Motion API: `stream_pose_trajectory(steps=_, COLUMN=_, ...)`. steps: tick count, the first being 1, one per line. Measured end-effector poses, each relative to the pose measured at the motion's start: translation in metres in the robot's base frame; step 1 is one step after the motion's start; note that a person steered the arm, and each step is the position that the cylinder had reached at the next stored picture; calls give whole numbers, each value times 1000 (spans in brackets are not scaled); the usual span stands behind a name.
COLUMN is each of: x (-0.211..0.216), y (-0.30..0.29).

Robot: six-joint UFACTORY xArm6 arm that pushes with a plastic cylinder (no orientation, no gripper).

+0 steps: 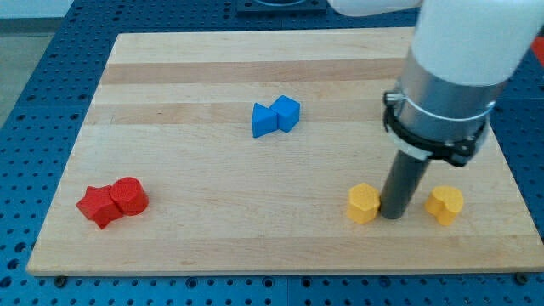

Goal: Move your arm to the bottom center

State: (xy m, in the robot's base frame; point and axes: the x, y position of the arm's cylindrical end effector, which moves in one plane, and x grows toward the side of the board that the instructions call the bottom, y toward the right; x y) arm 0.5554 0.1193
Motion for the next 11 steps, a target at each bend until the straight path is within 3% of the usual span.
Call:
stream_pose_trajectory(steps=5, x=0, y=-91)
stream_pose_trajectory(steps=6, x=5, y=-86)
stream_pose_trajectory(steps=8, x=48, y=-20)
stream_pose_trajectory(steps=11, x=49, y=120)
